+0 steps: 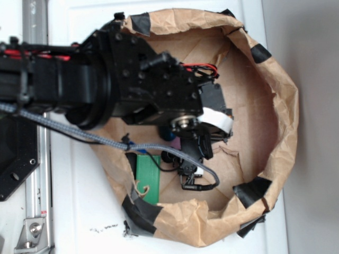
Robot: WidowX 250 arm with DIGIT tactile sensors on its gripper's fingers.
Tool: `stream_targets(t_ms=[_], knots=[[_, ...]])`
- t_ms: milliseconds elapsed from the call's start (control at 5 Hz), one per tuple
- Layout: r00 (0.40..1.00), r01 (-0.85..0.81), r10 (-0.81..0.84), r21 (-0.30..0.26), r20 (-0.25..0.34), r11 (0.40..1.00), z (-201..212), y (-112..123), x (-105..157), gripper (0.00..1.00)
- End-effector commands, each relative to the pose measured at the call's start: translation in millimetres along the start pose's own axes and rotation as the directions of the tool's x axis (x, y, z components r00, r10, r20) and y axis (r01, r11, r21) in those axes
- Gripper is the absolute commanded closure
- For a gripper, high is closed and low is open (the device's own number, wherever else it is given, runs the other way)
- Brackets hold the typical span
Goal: Grab the yellow duck.
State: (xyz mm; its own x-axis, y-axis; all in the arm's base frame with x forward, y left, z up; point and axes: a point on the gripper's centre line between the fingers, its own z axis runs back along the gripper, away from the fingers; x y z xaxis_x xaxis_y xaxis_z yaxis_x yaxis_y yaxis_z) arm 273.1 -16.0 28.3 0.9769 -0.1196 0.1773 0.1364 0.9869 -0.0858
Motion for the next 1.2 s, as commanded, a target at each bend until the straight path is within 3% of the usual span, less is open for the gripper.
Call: stream_targets(t_ms=[0,200,400,600,1000], knots=[[0.995,-0.038,0.051,0.14,-0.086,0.989,-3.4,10.8,-12.5,0.0],[0.991,-0.094,0.117,0.28,-0.066,0.955,17.9,30.6,-14.8,0.0],[0.987,-0.145,0.157,0.281,-0.021,0.949,35.4,43.3,-17.3,0.0],[0.99,-0.13,0.139,0.26,-0.017,0.957,35.3,40.6,-15.6,0.0],[0.995,-0.097,0.101,0.175,-0.013,0.98,27.6,32.3,-2.2,0.0]])
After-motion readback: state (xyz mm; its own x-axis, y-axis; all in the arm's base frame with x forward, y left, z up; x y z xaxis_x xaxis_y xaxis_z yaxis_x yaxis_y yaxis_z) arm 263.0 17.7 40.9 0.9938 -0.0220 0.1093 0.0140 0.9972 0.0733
